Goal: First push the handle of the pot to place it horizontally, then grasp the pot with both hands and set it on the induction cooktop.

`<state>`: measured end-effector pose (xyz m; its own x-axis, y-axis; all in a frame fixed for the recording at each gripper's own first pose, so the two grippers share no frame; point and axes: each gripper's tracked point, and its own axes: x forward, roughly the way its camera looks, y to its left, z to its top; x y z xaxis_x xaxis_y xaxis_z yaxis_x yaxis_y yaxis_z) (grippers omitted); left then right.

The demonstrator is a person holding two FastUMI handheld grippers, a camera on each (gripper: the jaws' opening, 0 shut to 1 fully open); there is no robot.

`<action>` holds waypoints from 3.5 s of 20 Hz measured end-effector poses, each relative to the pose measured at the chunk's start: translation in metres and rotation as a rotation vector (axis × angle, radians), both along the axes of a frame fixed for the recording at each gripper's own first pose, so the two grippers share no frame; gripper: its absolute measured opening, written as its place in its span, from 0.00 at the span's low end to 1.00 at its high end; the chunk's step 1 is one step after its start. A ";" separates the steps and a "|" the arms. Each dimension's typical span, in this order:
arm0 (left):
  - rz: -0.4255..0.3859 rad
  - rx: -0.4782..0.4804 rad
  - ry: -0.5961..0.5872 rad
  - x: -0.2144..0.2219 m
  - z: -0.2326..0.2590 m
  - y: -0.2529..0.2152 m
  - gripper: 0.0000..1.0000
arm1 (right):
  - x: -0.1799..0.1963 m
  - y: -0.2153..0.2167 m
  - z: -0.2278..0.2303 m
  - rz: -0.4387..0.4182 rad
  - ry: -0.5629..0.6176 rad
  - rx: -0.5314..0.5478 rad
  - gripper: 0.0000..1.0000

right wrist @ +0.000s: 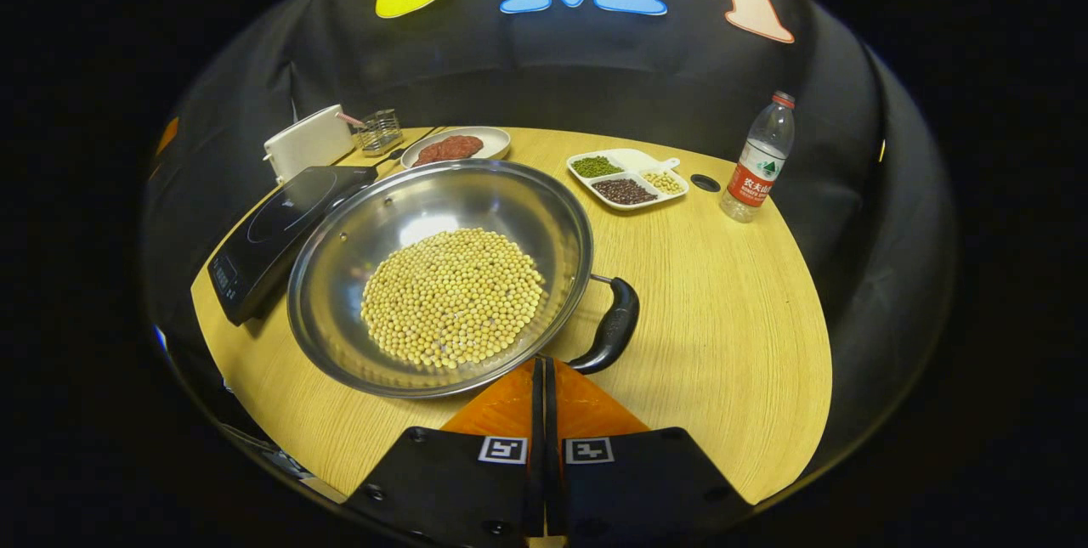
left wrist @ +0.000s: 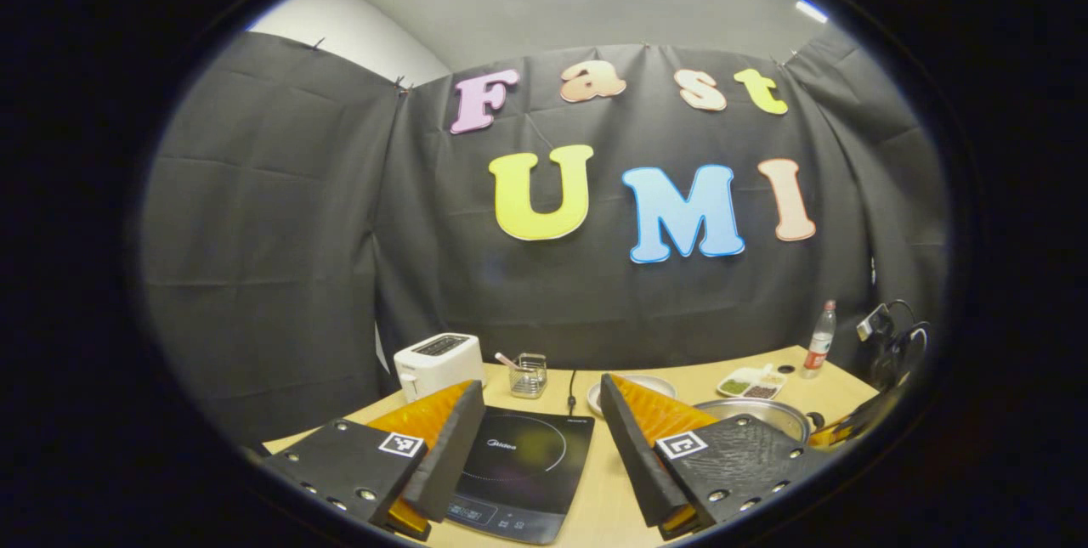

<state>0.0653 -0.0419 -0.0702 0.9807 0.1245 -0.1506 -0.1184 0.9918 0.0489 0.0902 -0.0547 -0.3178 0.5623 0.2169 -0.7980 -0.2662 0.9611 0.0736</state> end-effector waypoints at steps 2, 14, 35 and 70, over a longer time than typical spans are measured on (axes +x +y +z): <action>-0.013 -0.011 0.015 0.001 -0.008 -0.005 0.81 | 0.007 -0.001 -0.001 -0.014 -0.010 0.003 0.02; -0.127 -0.041 0.110 0.030 -0.058 -0.028 0.84 | 0.030 -0.010 0.045 -0.153 -0.194 0.090 0.50; -0.349 -0.126 0.417 0.135 -0.209 -0.108 0.84 | 0.071 -0.022 0.036 -0.244 -0.252 0.067 0.98; -0.296 -0.124 0.653 0.148 -0.306 -0.118 0.66 | 0.087 -0.011 -0.033 -0.292 -0.052 0.029 0.48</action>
<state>0.2129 -0.1601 -0.3761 0.6761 -0.1880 -0.7124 0.1702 0.9806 -0.0972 0.1770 -0.0655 -0.3508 0.6439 0.0623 -0.7626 0.0171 0.9953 0.0958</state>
